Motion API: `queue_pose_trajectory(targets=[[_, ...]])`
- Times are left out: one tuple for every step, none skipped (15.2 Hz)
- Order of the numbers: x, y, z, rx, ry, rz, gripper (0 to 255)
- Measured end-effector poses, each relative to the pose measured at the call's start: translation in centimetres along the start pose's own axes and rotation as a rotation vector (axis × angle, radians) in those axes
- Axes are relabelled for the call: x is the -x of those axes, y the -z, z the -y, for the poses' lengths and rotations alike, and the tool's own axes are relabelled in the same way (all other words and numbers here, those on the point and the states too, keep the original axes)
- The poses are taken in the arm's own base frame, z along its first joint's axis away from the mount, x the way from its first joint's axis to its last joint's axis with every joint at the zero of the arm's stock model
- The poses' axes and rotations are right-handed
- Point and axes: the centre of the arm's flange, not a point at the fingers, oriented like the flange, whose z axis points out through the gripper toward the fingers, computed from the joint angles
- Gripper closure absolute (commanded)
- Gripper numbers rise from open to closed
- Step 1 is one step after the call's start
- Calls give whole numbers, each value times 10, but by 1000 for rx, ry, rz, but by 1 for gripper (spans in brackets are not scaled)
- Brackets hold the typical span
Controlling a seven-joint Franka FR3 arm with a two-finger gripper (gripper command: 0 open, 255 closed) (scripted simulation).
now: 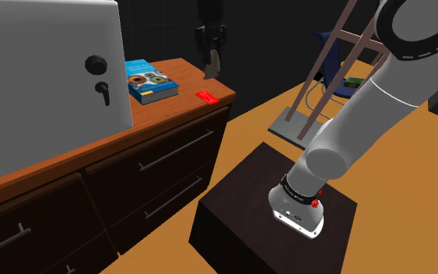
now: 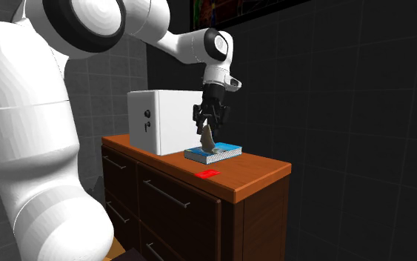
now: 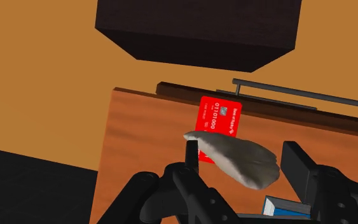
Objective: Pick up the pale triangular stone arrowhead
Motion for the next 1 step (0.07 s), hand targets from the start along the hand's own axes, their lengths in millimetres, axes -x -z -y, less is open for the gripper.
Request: queue_pose_trajectory(targets=[[1, 2, 0, 0, 0, 0, 255]])
